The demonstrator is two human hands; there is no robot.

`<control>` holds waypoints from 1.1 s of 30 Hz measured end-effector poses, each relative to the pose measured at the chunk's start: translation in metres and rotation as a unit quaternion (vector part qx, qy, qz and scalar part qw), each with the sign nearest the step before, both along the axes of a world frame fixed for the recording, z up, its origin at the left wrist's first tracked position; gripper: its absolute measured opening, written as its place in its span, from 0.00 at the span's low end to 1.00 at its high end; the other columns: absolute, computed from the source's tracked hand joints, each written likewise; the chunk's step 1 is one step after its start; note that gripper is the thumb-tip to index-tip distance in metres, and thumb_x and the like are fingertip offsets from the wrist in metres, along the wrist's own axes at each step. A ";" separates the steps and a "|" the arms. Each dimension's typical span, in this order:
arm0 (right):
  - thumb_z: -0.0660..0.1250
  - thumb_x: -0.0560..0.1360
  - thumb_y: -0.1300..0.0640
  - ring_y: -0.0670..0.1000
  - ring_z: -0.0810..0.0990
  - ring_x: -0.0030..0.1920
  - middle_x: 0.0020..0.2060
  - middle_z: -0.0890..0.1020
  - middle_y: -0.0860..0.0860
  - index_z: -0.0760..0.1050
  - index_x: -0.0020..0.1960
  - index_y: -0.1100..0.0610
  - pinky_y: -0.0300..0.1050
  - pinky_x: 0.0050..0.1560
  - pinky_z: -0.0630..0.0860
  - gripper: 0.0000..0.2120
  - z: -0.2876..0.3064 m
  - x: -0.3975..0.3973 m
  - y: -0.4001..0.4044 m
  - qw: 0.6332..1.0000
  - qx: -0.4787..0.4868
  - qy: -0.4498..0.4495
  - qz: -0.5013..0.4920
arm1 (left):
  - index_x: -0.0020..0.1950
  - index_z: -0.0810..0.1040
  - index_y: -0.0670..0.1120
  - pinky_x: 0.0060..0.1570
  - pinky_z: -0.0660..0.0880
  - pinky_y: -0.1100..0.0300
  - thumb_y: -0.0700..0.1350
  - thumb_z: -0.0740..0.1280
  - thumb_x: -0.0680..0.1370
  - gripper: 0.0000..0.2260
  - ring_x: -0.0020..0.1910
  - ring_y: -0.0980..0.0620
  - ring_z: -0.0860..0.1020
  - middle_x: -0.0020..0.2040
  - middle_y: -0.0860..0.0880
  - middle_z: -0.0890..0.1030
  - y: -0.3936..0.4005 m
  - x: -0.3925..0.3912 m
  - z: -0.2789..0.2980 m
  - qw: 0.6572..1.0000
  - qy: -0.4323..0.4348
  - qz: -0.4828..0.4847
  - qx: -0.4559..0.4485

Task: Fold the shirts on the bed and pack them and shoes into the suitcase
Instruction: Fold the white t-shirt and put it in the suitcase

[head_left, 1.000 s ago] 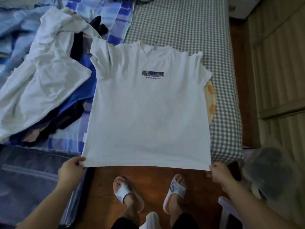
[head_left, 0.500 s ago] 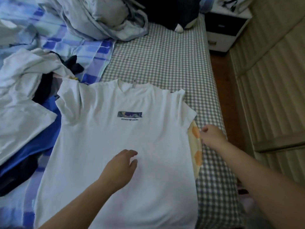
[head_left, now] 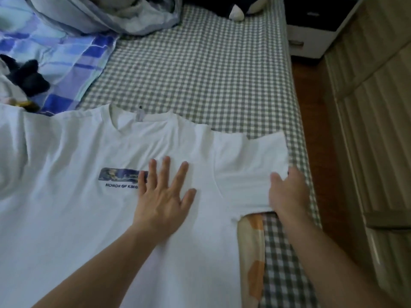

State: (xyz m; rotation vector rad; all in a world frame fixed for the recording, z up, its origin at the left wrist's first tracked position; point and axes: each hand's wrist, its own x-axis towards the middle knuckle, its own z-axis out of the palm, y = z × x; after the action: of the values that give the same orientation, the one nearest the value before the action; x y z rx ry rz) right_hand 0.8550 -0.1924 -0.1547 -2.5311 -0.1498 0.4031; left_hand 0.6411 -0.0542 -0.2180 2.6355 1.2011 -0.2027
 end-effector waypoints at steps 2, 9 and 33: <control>0.63 0.82 0.55 0.60 0.78 0.59 0.61 0.79 0.58 0.74 0.67 0.60 0.46 0.50 0.69 0.16 -0.008 -0.009 -0.021 0.998 0.021 0.050 -0.023 | 0.80 0.35 0.63 0.78 0.37 0.40 0.70 0.40 0.79 0.32 0.81 0.41 0.34 0.83 0.48 0.38 0.000 0.003 0.002 1.000 0.016 0.000 -0.007; 0.70 0.78 0.60 0.52 0.83 0.50 0.50 0.85 0.49 0.80 0.56 0.52 0.49 0.48 0.79 0.09 -0.014 0.003 -0.032 0.939 0.211 0.257 -0.089 | 0.80 0.36 0.65 0.77 0.37 0.38 0.69 0.46 0.79 0.32 0.80 0.40 0.33 0.82 0.49 0.35 0.010 0.020 0.021 0.993 0.086 0.015 -0.079; 0.62 0.74 0.64 0.55 0.78 0.38 0.42 0.80 0.55 0.77 0.43 0.62 0.47 0.39 0.76 0.06 0.061 0.009 -0.013 0.943 0.166 0.230 -0.176 | 0.41 0.75 0.46 0.28 0.72 0.49 0.62 0.65 0.64 0.20 0.36 0.41 0.77 0.40 0.45 0.74 -0.279 -0.075 0.092 0.965 0.020 0.129 -0.228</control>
State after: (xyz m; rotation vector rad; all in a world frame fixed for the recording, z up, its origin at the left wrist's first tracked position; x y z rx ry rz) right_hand 0.8644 -0.2055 -0.0934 -2.0132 0.3774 0.7389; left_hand 0.5659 -0.3334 -0.1256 2.0704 1.3104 -0.4280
